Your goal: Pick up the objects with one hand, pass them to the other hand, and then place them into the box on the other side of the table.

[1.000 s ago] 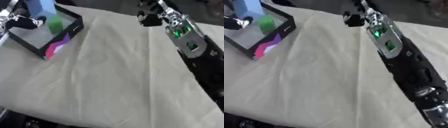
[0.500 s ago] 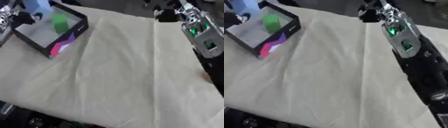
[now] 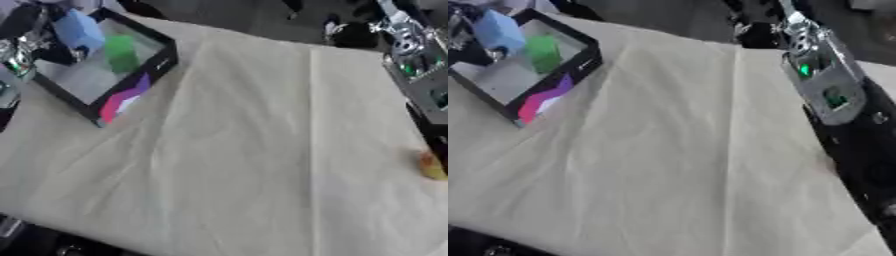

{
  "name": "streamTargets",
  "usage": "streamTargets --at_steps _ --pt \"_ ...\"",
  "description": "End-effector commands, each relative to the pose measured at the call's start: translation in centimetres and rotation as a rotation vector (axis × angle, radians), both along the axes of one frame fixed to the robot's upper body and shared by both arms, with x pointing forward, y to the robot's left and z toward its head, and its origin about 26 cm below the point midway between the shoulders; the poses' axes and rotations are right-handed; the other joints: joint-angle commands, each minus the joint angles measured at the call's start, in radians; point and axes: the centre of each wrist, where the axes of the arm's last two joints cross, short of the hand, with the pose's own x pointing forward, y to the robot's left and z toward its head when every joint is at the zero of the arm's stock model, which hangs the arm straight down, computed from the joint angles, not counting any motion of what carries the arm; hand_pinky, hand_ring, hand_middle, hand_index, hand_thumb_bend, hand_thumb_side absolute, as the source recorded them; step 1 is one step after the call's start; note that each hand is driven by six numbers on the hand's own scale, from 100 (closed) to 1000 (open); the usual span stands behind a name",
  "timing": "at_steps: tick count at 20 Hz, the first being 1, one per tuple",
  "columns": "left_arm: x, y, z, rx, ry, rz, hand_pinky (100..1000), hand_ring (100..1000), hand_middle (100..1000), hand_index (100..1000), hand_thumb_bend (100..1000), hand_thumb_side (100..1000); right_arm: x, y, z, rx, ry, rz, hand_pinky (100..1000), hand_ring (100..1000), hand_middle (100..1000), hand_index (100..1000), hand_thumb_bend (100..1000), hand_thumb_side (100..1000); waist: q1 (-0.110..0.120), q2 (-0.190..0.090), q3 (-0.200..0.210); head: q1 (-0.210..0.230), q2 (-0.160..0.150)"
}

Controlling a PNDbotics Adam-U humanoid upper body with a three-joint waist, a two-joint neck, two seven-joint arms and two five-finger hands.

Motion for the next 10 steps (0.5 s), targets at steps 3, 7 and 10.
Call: streamTargets --at_steps 3,7,10 --pt "-0.02 0.81 1.61 0.111 0.013 0.052 936 785 674 870 708 310 -0.35 -0.91 1.89 0.028 -0.063 -0.017 835 760 751 853 100 182 -0.006 0.001 0.0 0.003 -0.016" --pt "-0.09 0.95 1.78 0.134 0.028 0.05 941 804 701 897 774 399 -0.42 -1.05 1.95 0.033 -0.07 -0.023 836 758 748 854 100 181 -0.006 0.0 0.002 -0.003 -0.007" --pt "-0.19 0.89 2.02 0.135 0.027 0.033 942 805 703 902 760 388 -0.39 -1.13 1.89 0.032 -0.069 -0.027 836 758 748 854 100 181 -0.005 -0.003 0.003 -0.012 0.005"
